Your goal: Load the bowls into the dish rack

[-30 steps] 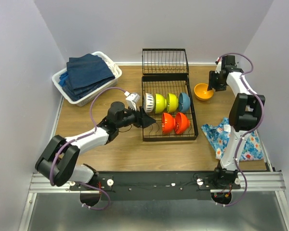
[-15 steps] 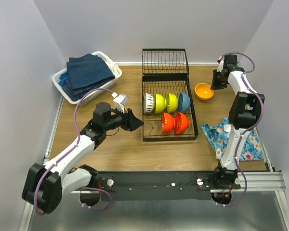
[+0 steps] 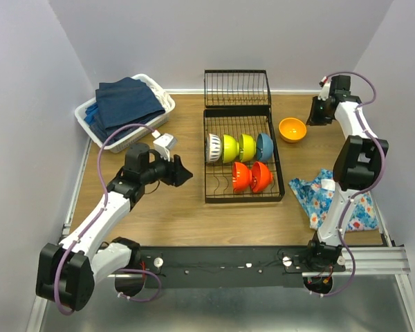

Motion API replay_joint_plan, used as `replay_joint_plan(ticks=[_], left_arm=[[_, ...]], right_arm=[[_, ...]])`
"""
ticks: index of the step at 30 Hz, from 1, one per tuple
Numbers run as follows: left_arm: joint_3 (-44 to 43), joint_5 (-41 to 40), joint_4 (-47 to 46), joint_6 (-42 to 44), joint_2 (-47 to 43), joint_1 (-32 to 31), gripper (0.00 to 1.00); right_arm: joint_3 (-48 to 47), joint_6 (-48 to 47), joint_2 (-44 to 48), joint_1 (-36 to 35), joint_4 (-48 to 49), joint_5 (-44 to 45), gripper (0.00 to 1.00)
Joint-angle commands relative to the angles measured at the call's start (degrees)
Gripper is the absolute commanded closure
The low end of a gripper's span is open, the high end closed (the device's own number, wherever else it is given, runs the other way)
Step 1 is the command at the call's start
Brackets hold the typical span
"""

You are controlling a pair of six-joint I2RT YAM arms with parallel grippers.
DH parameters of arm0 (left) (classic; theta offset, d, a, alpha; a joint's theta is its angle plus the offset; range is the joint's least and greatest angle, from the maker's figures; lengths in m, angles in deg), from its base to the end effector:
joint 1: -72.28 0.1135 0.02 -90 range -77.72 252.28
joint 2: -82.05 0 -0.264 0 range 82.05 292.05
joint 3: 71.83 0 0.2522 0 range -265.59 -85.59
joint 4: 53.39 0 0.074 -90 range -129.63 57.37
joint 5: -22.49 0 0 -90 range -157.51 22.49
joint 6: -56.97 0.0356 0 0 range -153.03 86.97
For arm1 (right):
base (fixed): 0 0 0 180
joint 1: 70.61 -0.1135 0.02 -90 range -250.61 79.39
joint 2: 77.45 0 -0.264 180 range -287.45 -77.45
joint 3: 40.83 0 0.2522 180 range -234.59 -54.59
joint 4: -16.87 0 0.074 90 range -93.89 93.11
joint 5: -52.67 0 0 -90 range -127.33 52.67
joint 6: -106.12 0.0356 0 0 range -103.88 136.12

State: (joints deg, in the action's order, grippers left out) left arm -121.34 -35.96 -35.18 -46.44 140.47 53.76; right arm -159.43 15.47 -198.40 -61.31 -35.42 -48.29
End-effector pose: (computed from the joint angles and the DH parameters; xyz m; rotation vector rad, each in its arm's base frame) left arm 0.2063 -0.0887 0.2518 0.4471 2.0412 -0.9055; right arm 0.4657 -0.0694 0.2407 0.1126 2.5049 0.1703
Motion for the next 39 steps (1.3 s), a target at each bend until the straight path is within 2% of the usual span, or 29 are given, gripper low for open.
replay_joint_plan(ticks=[1,2,3,10,16,22,26,31,37,39], left_arm=[[-2.0,0.6,1.0,1.8,-0.8,3.2,0.39],[-2.0,0.5,1.2,2.1,-1.0,3.6,0.39],[-1.8,0.5,1.2,2.1,-1.5,3.8,0.39],[1.1,1.4,-0.1,-0.2,-3.4,8.2,0.39],[4.1,1.6,-0.6,-1.0,-5.1,10.1,0.39],[5.0,1.8,-0.1,-1.0,-5.9,11.3,0.39],[5.5,1.8,-1.0,-1.7,-5.9,11.8,0.39],[5.6,2.1,-1.5,-2.1,-5.5,12.2,0.39],[4.7,2.3,-1.0,-1.8,-5.3,12.6,0.39],[4.7,2.1,-1.0,-1.7,-5.4,12.7,0.39]], right_arm=[[0.3,0.2,0.4,1.5,-0.5,-0.6,0.69],[0.5,0.2,0.3,1.5,-0.5,0.0,0.58],[0.8,0.1,0.2,1.7,-0.4,0.2,0.54],[0.4,0.4,-1.9,2.2,-0.1,-1.7,0.52],[-0.2,0.5,-2.9,2.1,0.2,-5.0,0.55],[-0.1,0.5,-4.5,2.1,0.2,-4.9,0.56],[-0.5,0.5,-5.0,2.1,-0.1,-4.9,0.62],[-0.6,0.0,-5.3,2.1,-0.1,-5.3,0.64],[-1.1,-0.8,-6.1,2.2,-0.1,-6.8,0.72],[-1.4,-1.1,-6.1,2.1,-0.2,-7.0,0.80]])
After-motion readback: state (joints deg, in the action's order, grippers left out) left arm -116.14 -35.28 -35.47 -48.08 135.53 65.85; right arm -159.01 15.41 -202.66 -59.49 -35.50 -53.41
